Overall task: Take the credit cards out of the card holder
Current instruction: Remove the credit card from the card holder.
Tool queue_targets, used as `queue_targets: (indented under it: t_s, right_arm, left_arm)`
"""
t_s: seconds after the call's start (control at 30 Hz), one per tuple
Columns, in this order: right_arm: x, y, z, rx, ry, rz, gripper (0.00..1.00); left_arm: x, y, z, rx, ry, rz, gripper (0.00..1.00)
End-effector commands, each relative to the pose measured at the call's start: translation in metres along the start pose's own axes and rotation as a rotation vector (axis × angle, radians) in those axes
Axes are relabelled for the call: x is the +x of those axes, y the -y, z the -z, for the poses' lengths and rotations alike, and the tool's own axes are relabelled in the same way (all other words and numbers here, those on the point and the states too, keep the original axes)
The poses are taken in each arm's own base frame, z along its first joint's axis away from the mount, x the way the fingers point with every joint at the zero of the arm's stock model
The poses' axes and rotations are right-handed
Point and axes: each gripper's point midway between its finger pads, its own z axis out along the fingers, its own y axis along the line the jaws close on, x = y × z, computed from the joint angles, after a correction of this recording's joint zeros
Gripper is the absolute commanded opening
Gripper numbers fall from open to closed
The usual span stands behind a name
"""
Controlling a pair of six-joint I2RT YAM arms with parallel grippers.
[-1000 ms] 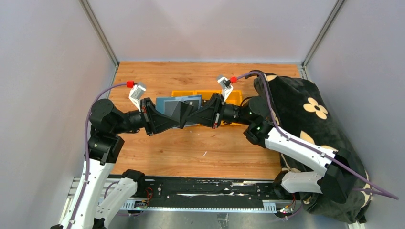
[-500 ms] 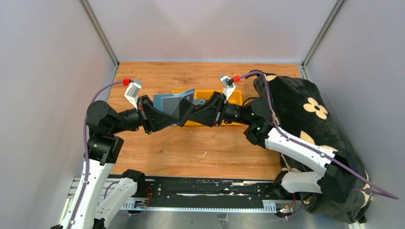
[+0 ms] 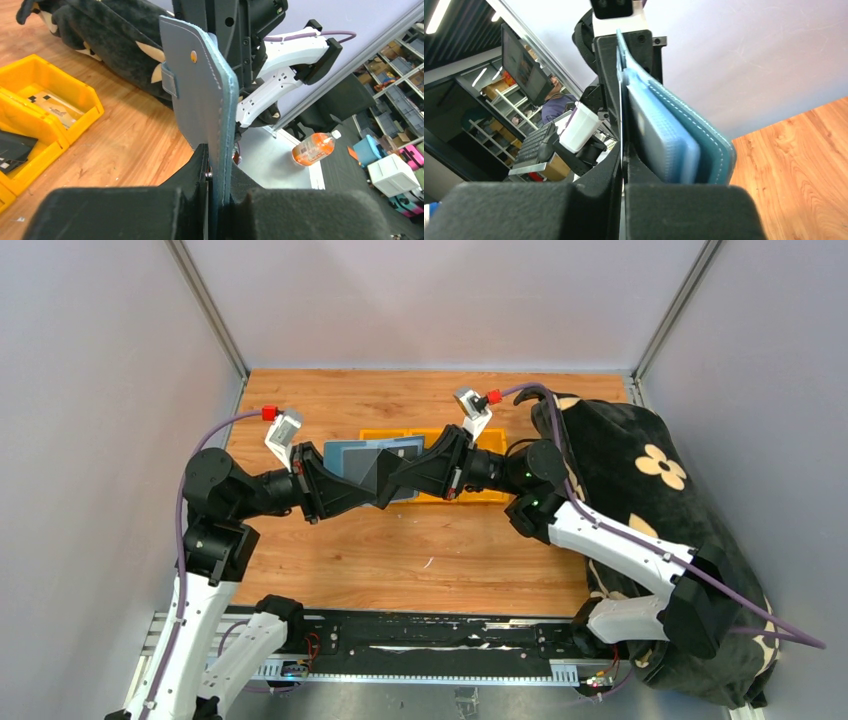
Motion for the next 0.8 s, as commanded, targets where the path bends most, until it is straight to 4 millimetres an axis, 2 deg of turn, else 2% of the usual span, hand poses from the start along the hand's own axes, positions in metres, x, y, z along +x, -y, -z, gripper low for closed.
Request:
queue_targets:
  t_s: [0.0,0.43,0.6,0.77]
  right_arm:
    - [-0.014,-0.015,0.002,-0.020,0.006,0.067,0.00]
    - [-0.050,0.009,0.074,0.251,-0.002,0.203,0.00]
    - [-0.057,0.047,0.098,0.434,-0.035,0.224,0.00]
    - [-0.054,0.093,0.104,0.529,-0.097,0.196,0.00]
  left_arm:
    - [-0.007,0.013,0.003,0.022,0.001,-0.064,0.00]
    - [-0.003,0.022,0.009,0.040,-0.044,-0.157,0.00]
    - [0.003,0.036,0.015,0.104,-0.076,-0.273,0.00]
    - [0.014,0.038,0.023,0.106,-0.127,-0.376,0.00]
